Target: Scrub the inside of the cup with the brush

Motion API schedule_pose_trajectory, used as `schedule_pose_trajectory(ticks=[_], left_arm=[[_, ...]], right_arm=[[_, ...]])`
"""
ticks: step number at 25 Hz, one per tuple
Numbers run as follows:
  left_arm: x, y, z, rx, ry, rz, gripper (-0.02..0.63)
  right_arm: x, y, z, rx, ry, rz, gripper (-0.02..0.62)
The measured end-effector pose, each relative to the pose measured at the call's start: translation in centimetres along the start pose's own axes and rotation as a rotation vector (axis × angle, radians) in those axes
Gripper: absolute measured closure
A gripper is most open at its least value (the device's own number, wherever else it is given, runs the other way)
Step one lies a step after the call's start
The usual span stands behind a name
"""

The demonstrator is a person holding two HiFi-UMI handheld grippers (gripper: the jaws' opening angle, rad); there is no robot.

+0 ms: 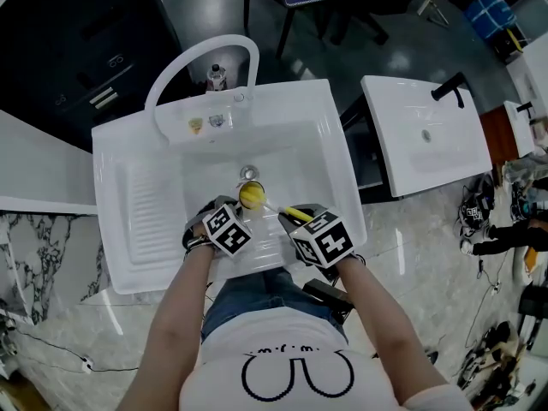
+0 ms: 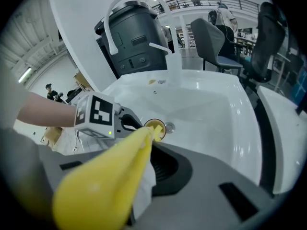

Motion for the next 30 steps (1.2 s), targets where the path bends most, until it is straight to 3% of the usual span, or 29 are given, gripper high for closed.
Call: schedule_pose_trajectory(ticks=[6, 12, 30], left_arm=[[0.2, -0.5, 1.4, 0.249, -0.039, -0.037, 0.541], [0.2, -0.9, 2.3, 0.405, -0.061, -0.060, 0.541], [0.7, -1.2, 2.8, 0.513, -0.050, -0.050, 0.541]], right_arm=[[3.1, 0.7, 0.5, 0.022, -0.016, -0.052, 0.557], [5.3, 1.0, 1.6, 0.018, -0.011, -0.069, 0.557], [4.7, 0.2, 2.0, -0.082, -0.029, -0.058, 0.558]])
Point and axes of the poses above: the fingertips, and each gripper's own axes: x backward along the fingers, z to its left, y out of its top, the point moved 10 cm from there along x, backward along the fingers, and after that the axes turned 9 degrees about -z, right-handed, at the moved point
